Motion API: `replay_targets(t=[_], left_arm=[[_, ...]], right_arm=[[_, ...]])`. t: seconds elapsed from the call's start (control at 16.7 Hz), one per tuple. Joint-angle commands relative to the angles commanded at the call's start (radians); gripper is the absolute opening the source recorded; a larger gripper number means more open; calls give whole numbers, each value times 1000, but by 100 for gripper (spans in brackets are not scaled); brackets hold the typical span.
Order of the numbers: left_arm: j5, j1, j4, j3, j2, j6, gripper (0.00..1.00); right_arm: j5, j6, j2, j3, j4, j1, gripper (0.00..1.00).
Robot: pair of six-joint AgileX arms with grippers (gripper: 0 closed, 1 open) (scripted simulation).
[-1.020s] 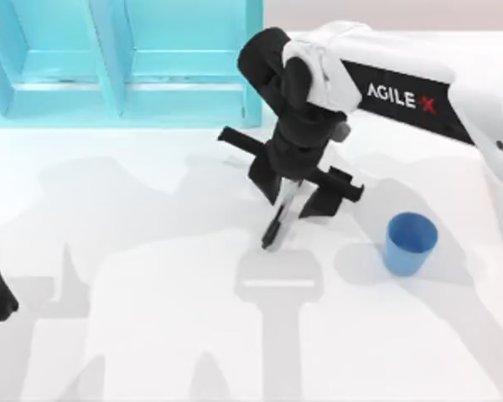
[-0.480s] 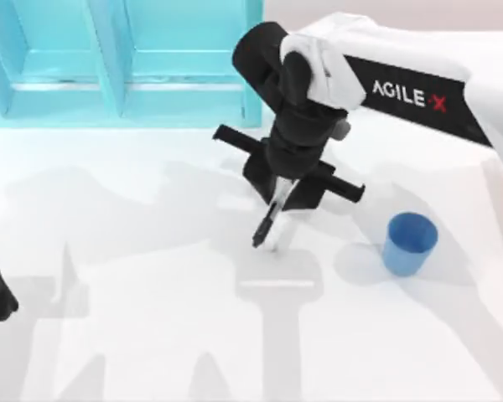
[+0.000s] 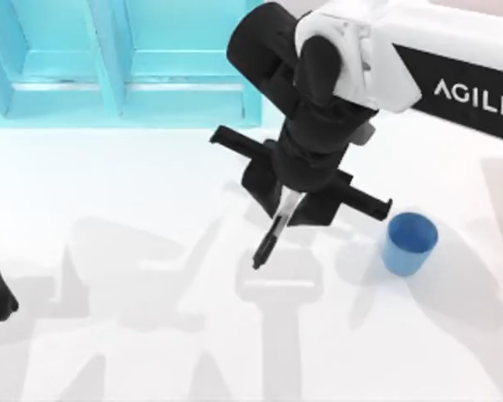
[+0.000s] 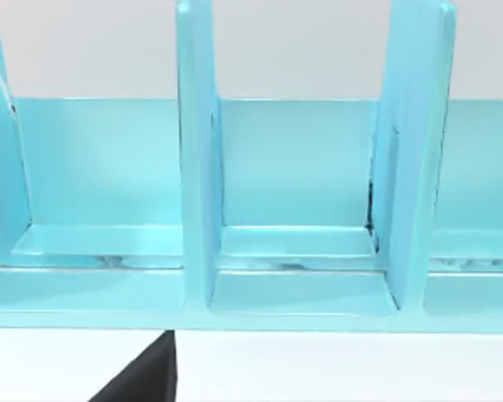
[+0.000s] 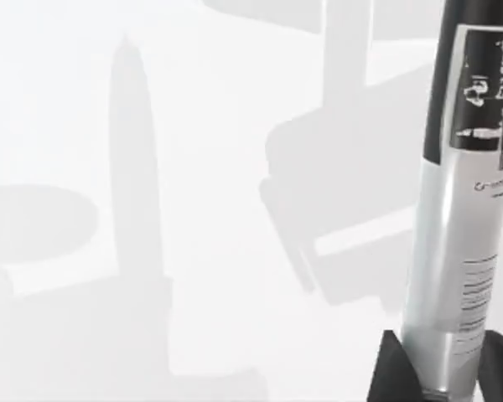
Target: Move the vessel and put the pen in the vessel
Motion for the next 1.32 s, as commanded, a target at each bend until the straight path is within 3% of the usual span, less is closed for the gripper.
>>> replay_targets(t=[0.42,0.66,0.96,1.32], left_arm=[[0,0,0,0,0,0,100],[0,0,0,0,0,0,100],[0,0,0,0,0,0,100],[0,0,0,0,0,0,100]], right_arm=[[5,0,-15,-15,5,3,0],[93,-88,-57,-98,142,25,0],[323,-300,-157,-314,484,75,0],[697,-635,-317,-658,1040,165,0]])
